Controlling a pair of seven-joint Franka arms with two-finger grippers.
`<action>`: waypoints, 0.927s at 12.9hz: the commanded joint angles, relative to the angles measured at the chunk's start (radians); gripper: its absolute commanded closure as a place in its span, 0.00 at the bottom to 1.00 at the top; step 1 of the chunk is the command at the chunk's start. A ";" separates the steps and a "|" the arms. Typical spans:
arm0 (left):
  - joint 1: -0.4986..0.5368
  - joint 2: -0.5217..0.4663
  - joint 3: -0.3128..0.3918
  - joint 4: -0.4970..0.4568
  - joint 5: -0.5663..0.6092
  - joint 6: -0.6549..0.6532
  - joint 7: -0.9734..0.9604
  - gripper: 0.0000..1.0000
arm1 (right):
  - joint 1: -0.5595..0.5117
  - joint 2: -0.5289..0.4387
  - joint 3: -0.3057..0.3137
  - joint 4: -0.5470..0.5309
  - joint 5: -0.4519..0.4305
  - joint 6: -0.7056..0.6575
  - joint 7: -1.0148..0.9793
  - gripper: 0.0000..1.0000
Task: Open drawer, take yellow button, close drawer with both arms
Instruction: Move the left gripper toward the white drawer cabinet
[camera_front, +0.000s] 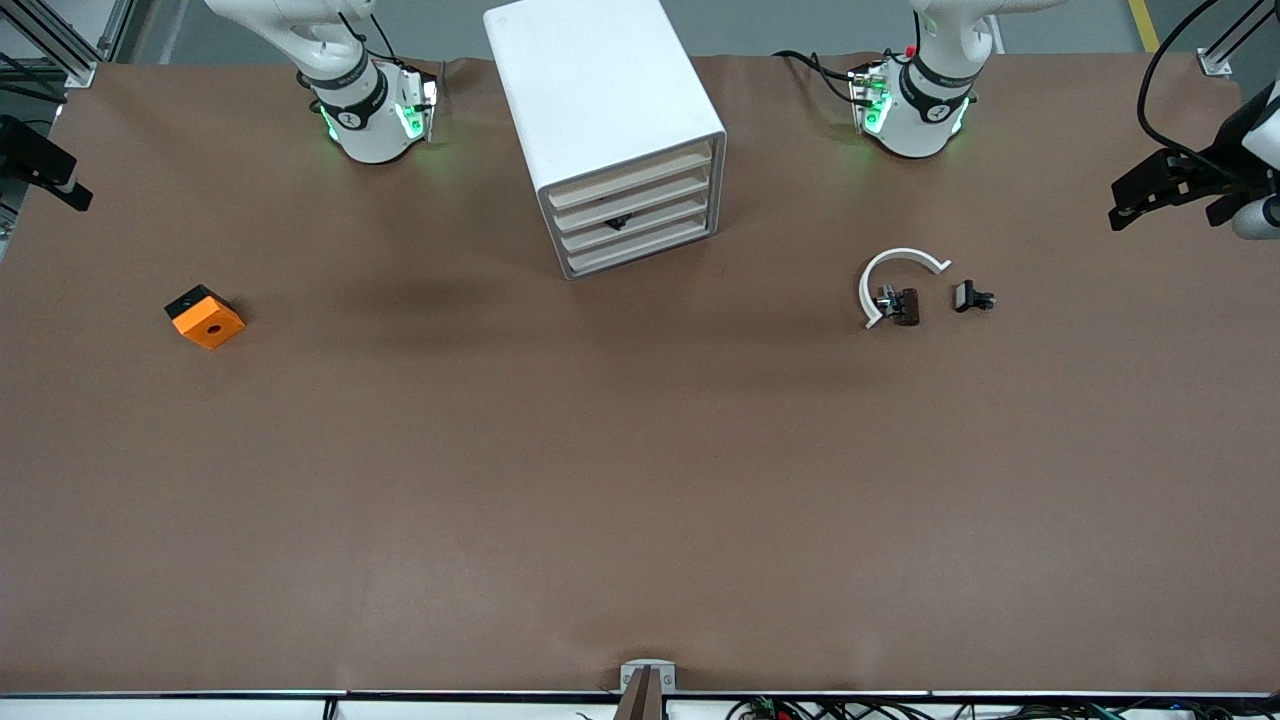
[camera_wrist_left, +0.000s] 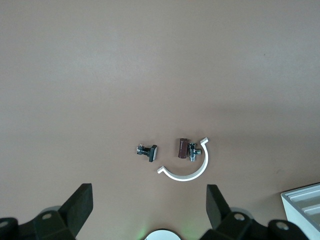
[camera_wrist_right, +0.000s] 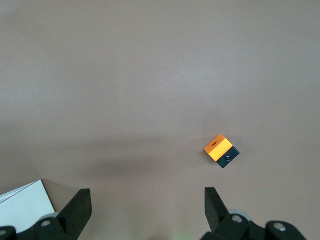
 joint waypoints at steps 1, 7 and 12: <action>0.005 -0.002 0.000 0.009 -0.011 -0.001 -0.001 0.00 | -0.001 -0.011 0.003 -0.014 0.002 0.011 -0.003 0.00; -0.008 0.073 -0.003 0.053 -0.028 0.001 -0.029 0.00 | 0.000 -0.011 0.005 -0.014 -0.026 0.019 -0.003 0.00; -0.060 0.206 -0.027 0.053 -0.095 0.010 -0.232 0.00 | 0.000 -0.011 0.006 -0.014 -0.025 0.017 0.000 0.00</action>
